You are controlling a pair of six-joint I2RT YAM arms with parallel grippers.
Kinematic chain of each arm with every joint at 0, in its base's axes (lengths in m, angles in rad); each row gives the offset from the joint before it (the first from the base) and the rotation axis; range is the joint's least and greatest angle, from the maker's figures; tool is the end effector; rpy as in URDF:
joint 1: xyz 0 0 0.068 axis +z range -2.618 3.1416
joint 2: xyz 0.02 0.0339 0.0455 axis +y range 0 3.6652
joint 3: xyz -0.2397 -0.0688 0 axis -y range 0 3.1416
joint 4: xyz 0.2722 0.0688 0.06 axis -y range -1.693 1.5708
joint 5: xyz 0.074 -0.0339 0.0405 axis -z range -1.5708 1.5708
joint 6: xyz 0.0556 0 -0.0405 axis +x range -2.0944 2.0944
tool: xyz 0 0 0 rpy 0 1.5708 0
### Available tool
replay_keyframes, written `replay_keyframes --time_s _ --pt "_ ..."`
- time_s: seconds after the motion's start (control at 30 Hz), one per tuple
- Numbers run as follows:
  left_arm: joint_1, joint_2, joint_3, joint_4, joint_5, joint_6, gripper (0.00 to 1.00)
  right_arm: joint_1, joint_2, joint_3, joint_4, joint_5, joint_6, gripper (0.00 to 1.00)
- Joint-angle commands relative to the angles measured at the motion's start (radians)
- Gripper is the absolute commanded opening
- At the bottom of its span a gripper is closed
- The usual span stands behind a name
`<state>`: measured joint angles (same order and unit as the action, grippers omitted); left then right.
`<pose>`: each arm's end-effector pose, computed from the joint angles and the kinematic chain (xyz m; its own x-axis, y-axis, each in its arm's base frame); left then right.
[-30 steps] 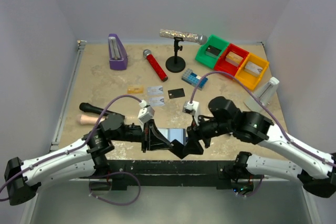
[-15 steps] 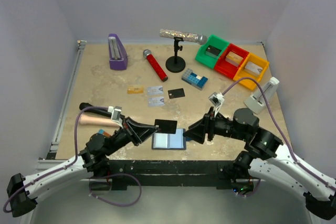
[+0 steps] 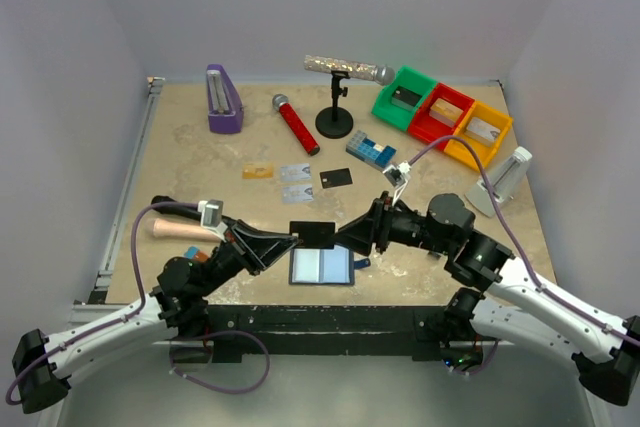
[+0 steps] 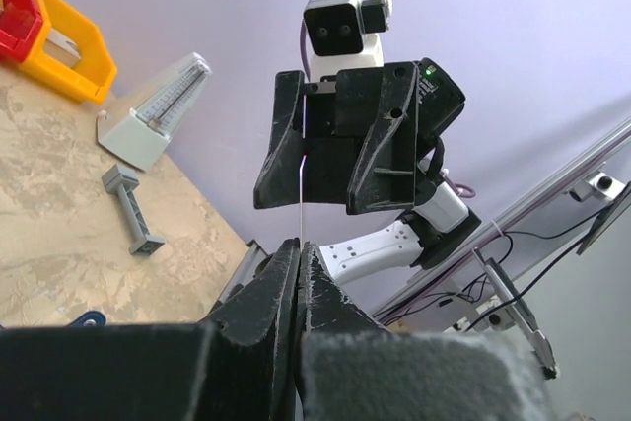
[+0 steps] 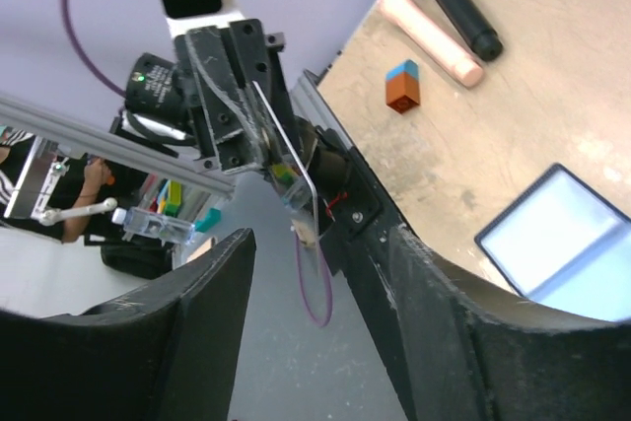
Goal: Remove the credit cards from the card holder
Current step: Remove the credit card from the card holder, then place the credit card in the storage box.
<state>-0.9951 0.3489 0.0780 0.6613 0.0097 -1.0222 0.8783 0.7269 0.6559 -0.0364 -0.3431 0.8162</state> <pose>0.1046 -0.1621 0.2297 -0.6118 -0.6246 -0.4854 0.6167 0.0076 -0.7871 0.1403 0.1984 0.2998 -0.7305 0.1940 -0.6548 -0.5929 0.2956 0.7491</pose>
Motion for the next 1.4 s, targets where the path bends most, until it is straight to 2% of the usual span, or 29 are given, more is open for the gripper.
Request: replay_keyframes --time_s 0.0,0.07,0.43,0.7,0.73,0.77,0.8,0.87,0.9,0.93,1.07,1.13,1.2,1.37 --pt "0.004 0.015 -0.004 0.081 0.008 -0.026 0.00 -0.001 0.022 0.013 0.133 -0.048 0.029 0.54" --pt "0.004 0.025 -0.009 0.098 0.012 -0.030 0.00 -0.001 0.037 0.013 0.150 -0.065 0.034 0.47" --pt "0.004 0.036 -0.017 0.113 -0.005 -0.036 0.00 -0.002 0.062 -0.012 0.190 -0.097 0.055 0.25" --pt "0.004 0.044 -0.024 0.115 -0.007 -0.027 0.00 -0.001 0.063 -0.018 0.182 -0.112 0.051 0.00" --pt "0.004 0.042 -0.023 0.110 -0.005 -0.024 0.00 -0.002 0.063 -0.015 0.178 -0.112 0.049 0.00" --pt "0.004 0.036 -0.021 0.100 -0.005 -0.018 0.08 -0.004 0.062 -0.010 0.173 -0.112 0.044 0.00" --pt "0.004 0.026 -0.018 0.069 -0.005 -0.016 0.31 -0.007 0.062 -0.001 0.152 -0.111 0.035 0.00" --pt "0.004 -0.023 0.002 -0.045 -0.062 0.002 0.62 -0.030 0.059 0.031 0.075 -0.112 0.005 0.00" --pt "0.006 -0.068 0.021 -0.133 -0.094 0.026 0.95 -0.053 0.060 0.057 0.040 -0.115 -0.014 0.00" --pt "0.007 -0.120 0.046 -0.266 -0.138 0.037 1.00 -0.083 0.065 0.077 -0.049 -0.125 -0.034 0.00" --pt "0.012 -0.302 0.110 -0.627 -0.305 0.083 1.00 -0.223 0.136 0.149 -0.242 -0.143 -0.112 0.00" --pt "0.012 -0.327 0.208 -0.870 -0.384 0.114 1.00 -0.280 0.231 0.192 -0.311 -0.134 -0.165 0.00" --pt "0.012 -0.308 0.287 -1.035 -0.427 0.146 1.00 -0.329 0.334 0.226 -0.323 -0.140 -0.198 0.00" --pt "0.012 -0.243 0.394 -1.239 -0.462 0.175 1.00 -0.387 0.623 0.365 -0.361 -0.168 -0.267 0.00"
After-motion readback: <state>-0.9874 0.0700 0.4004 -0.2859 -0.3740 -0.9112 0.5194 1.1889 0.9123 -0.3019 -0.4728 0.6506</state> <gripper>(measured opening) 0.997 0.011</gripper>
